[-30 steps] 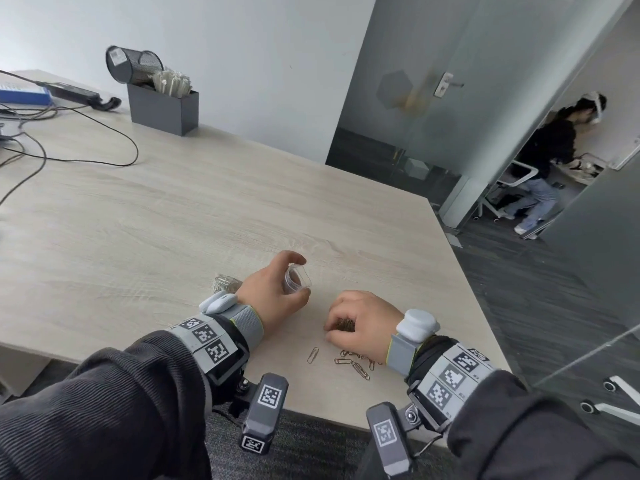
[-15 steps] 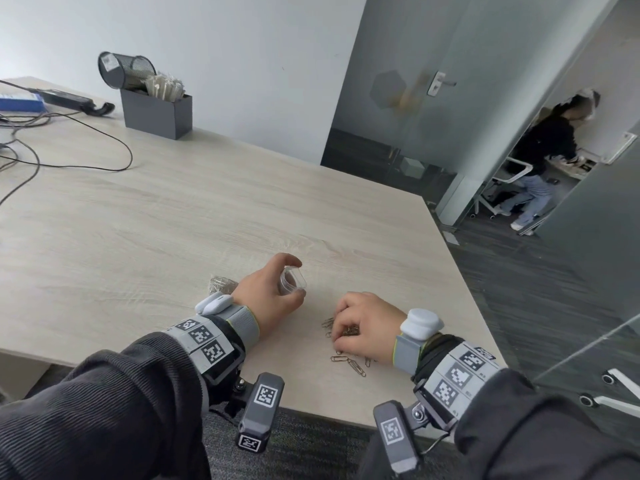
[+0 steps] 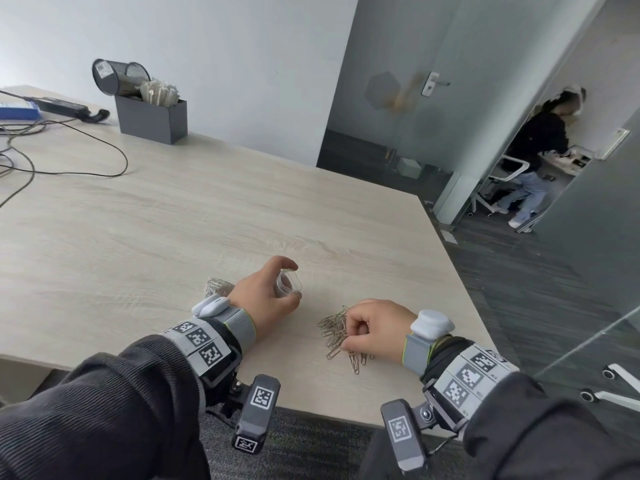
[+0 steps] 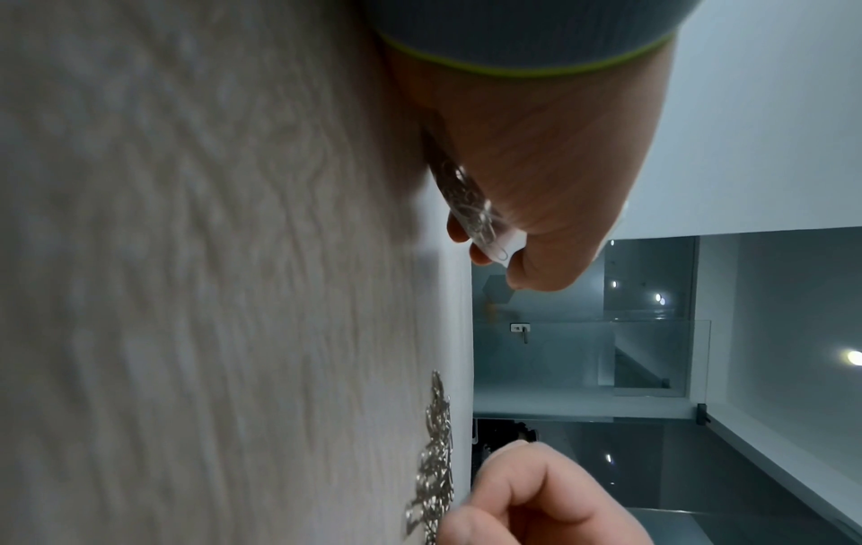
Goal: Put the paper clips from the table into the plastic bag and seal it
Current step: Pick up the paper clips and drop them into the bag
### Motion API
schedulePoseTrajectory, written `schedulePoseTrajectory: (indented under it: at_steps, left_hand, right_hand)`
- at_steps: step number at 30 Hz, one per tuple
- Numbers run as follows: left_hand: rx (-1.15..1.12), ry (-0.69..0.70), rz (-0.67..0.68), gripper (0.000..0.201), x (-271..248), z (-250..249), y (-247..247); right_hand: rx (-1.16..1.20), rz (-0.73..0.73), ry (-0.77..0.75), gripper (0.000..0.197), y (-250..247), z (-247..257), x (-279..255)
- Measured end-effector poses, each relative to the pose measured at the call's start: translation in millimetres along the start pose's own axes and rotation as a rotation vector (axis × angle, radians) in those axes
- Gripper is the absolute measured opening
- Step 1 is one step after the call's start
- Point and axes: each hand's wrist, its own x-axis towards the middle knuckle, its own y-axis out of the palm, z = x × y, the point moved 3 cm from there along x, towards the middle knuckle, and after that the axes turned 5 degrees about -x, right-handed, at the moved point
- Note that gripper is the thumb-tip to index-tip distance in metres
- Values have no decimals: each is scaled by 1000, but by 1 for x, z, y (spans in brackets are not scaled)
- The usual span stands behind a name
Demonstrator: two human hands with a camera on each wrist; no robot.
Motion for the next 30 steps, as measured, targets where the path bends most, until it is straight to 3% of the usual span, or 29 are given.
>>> schedulePoseTrajectory:
  at_steps: [3, 6, 11, 15, 17, 20, 23, 27, 30]
  left_hand:
    - [3, -1, 6, 43, 0, 0, 0]
    - [13, -6, 20, 47, 1, -1, 0]
    - [9, 1, 20, 48, -1, -3, 1]
    - [0, 1, 36, 47, -4, -3, 1]
    - [-4, 1, 35, 46, -6, -4, 2]
    - [-24, 2, 28, 41, -6, -4, 1]
    - [-33, 1, 25, 39, -5, -5, 3]
    - [-37, -6, 42, 42, -6, -7, 9]
    - [-30, 2, 59, 44, -8, -11, 15]
  right_hand:
    - [41, 86, 47, 38, -1, -4, -6]
    - [-31, 184, 52, 38, 1, -5, -8]
    - [-69, 8, 177, 48, -2, -20, -4]
    - [43, -113, 262, 37, -7, -39, -4]
    - [55, -83, 267, 49, -7, -45, -4]
    - [65, 7, 248, 82, -8, -46, -6]
    - [14, 81, 221, 98, -4, -41, -4]
    - [-61, 147, 193, 109, -2, -32, 2]
    - [-78, 161, 177, 103, -4, -26, 8]
